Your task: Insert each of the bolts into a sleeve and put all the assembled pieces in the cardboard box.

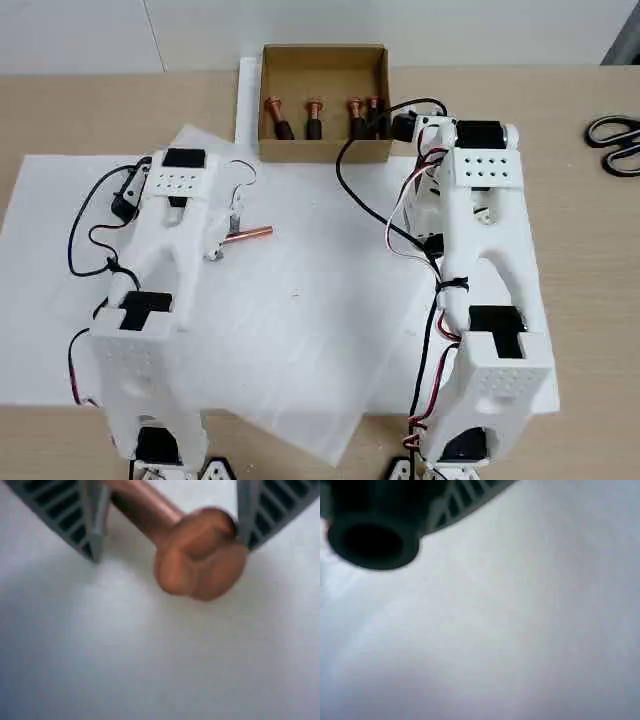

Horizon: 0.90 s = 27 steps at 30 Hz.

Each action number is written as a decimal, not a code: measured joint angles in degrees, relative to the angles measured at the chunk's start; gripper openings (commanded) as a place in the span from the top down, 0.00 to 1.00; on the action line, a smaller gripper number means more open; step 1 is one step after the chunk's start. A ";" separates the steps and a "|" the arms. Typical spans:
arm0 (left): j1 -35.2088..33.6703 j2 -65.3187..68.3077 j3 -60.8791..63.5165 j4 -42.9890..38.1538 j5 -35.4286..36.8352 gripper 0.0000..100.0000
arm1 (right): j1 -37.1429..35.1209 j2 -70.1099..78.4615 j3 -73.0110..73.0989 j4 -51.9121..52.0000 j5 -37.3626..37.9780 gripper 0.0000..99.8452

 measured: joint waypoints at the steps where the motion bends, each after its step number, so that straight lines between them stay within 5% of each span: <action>1: 0.00 0.35 -0.09 0.00 0.00 0.83 | 0.00 0.00 0.00 0.09 0.00 1.00; 5: 0.09 1.23 -0.26 -0.35 0.00 0.85 | 0.00 0.00 0.00 0.09 0.00 1.00; 10: 0.09 1.58 -0.88 -1.32 -3.08 1.00 | 0.00 0.00 0.00 0.09 0.00 1.00; 17: 0.26 2.29 -2.46 -1.85 -11.16 0.99 | 0.00 0.00 0.00 0.18 0.00 1.00; 27: 0.35 3.87 -22.86 15.30 -32.18 0.99 | -0.53 -1.23 0.09 0.18 0.00 1.00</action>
